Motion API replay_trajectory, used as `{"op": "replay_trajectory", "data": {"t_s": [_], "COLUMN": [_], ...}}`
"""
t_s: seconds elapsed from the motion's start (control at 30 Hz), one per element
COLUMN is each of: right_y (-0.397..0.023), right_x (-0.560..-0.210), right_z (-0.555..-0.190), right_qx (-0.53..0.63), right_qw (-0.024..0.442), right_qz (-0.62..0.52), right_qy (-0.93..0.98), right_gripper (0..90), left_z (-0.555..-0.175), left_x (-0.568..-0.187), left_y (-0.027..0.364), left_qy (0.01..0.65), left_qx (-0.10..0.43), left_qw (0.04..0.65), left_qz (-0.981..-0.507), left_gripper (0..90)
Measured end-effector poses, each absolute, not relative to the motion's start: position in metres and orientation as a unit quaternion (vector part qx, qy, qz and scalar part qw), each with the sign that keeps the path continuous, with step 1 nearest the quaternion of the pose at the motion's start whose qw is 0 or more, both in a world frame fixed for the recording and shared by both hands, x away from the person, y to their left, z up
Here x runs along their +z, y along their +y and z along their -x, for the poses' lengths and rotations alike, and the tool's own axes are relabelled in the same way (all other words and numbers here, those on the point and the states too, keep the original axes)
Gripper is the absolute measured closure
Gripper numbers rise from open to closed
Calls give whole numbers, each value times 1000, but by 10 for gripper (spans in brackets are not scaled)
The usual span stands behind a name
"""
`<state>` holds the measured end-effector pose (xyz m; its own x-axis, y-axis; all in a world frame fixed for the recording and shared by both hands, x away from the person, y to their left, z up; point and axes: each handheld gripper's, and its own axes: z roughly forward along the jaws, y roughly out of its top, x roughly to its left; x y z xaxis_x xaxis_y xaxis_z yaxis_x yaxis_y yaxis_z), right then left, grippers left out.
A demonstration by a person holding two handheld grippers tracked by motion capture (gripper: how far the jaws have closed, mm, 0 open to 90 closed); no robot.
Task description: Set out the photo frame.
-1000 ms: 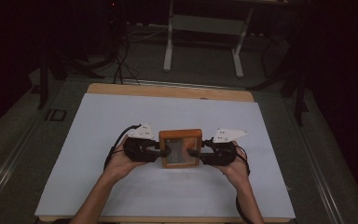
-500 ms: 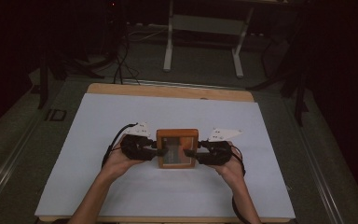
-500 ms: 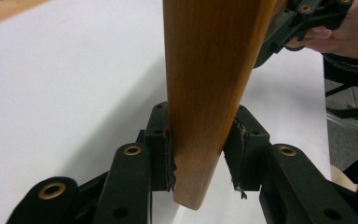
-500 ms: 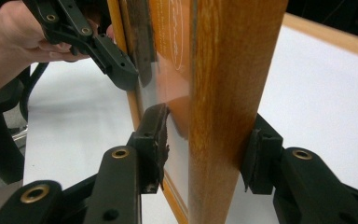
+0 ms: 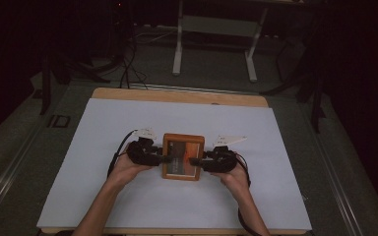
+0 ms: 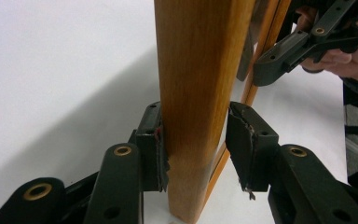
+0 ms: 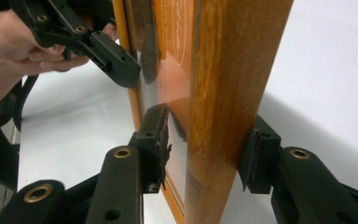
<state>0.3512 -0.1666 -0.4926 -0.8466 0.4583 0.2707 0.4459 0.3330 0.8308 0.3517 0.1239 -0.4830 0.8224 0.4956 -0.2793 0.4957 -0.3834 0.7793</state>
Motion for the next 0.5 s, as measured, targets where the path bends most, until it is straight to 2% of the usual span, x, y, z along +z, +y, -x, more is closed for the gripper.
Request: {"op": "replay_trajectory", "data": {"t_s": [0.27,0.5], "right_y": [-164,-162], "right_x": [-500,-502], "right_z": [-360,-359], "right_qx": [510,492], "right_qw": [3,2], "right_qz": [-319,-314], "right_qy": [799,812], "right_gripper": [521,472], "left_z": [-355,-357], "left_x": [-488,-491], "left_y": [122,123], "left_qy": [321,331], "left_qx": [6,5], "left_qw": [461,464], "left_qz": [-827,-822], "left_gripper": [586,489]}}
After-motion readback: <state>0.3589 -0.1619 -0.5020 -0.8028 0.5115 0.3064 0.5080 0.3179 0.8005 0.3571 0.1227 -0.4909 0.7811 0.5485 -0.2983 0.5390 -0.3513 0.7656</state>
